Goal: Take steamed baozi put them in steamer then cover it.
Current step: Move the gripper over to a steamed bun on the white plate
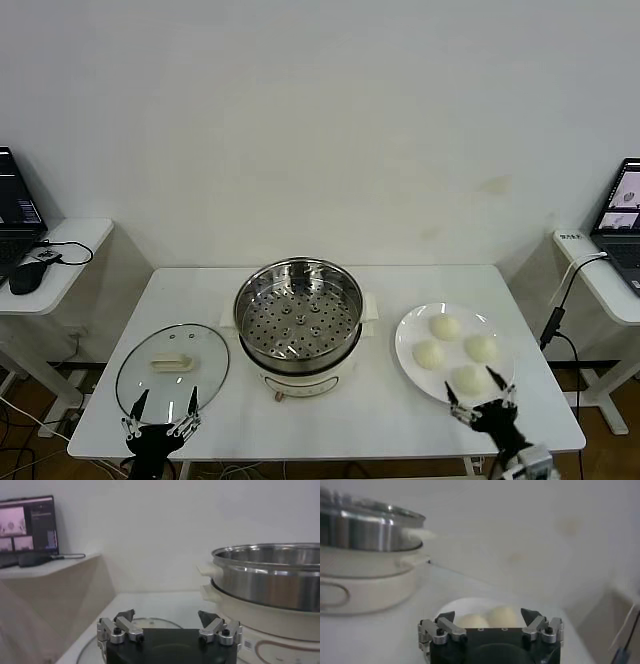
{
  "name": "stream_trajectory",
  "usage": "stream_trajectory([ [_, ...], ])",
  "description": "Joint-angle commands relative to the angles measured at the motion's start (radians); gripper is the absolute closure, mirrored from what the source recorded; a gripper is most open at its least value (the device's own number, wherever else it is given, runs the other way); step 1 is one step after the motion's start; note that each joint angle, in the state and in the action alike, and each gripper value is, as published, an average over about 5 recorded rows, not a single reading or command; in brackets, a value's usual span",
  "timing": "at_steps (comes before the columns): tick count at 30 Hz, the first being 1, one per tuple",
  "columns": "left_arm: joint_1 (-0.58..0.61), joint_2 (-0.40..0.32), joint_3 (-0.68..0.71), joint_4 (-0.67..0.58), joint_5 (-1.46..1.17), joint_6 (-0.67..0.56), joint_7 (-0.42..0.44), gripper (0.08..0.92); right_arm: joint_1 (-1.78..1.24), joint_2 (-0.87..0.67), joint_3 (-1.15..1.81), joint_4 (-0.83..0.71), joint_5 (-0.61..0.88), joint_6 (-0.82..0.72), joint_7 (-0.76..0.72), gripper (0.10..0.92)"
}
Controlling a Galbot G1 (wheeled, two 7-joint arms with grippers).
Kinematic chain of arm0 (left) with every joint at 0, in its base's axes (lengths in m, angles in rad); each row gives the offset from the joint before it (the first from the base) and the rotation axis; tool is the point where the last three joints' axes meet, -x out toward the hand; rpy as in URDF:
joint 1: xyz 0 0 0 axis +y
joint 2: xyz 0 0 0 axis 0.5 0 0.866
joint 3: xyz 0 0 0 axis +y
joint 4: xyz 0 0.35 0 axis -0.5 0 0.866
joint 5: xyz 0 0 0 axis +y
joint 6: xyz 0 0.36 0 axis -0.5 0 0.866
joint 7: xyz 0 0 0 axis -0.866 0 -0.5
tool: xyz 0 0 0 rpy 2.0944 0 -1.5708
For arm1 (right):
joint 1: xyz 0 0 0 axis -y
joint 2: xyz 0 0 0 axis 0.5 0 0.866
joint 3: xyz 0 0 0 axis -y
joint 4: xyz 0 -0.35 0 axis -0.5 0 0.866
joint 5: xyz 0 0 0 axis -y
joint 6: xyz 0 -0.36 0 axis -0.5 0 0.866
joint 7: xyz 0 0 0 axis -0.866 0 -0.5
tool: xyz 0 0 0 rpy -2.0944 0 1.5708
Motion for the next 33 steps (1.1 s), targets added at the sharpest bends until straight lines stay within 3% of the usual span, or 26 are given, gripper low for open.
stream_trajectory([
  [1, -0.024, 0.004, -0.015, -0.008, 0.047, 0.032, 0.008, 0.177, 0.123, -0.187, 0.051, -0.059, -0.19, -0.03, -0.061, 0.202],
  [7, -0.012, -0.003, -0.027, -0.023, 0.074, 0.034, 0.011, 0.177, 0.314, -0.399, -0.067, -0.187, -0.286, -0.044, -0.267, 0.203],
  [14, 0.006, -0.017, -0.044, -0.037, 0.097, 0.032, 0.011, 0.177, 0.745, -0.571, -0.498, -0.39, -0.217, -0.039, -0.481, 0.202],
  [23, 0.008, -0.014, -0.063, -0.045, 0.093, 0.032, 0.01, 0.177, 1.322, -0.562, -1.159, -0.608, -0.091, -0.022, -0.699, 0.202],
  [33, -0.013, -0.001, -0.071, -0.036, 0.078, 0.031, 0.011, 0.177, 1.461, -0.471, -1.426, -0.712, -0.052, -0.046, -0.744, 0.202],
])
